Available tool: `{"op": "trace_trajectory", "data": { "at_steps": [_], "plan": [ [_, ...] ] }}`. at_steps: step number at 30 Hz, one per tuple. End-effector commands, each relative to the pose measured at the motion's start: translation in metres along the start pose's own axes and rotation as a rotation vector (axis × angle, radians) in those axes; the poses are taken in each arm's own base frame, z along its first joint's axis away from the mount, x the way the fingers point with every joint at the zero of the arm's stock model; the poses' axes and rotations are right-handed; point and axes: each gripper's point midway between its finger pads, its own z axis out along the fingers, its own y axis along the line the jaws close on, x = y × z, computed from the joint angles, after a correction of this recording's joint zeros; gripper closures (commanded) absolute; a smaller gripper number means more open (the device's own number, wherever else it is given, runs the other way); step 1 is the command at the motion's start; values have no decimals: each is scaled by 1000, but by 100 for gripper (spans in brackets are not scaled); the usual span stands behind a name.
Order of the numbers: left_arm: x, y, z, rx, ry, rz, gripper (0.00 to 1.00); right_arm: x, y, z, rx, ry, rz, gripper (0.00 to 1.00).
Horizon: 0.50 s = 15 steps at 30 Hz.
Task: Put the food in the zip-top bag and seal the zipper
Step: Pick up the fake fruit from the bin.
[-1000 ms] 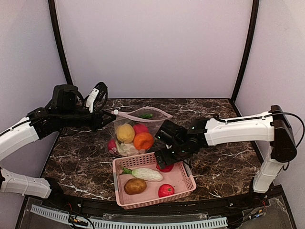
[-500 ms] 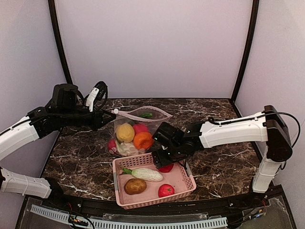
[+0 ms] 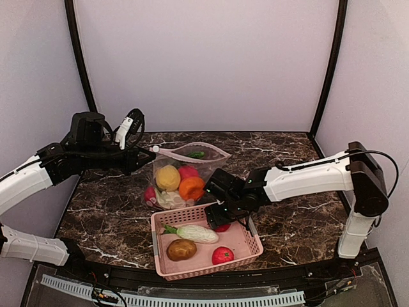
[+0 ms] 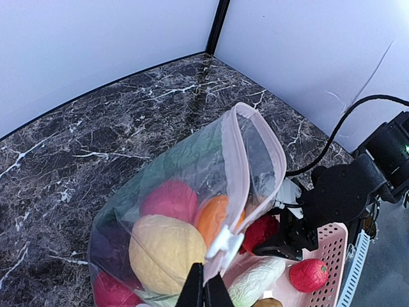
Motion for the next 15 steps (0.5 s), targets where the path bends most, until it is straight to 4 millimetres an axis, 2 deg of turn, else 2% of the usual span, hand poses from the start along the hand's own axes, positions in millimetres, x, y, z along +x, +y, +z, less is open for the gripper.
{"op": "trace_trajectory", "data": {
  "at_steps": [1,9,12,15],
  "plan": [
    [-14,0,-7,-9,-35,6,99,3,-3,5,3,2,10,27],
    [-15,-1,-6,-2,-35,3,99,-5,1,-14,-40,-46,15,37],
    [-16,-1,-7,-3,-38,4,99,-6,7,-33,-91,-77,-2,39],
    [-16,-1,-7,-6,-39,6,99,-9,20,-66,-187,-147,-40,39]
  ]
}}
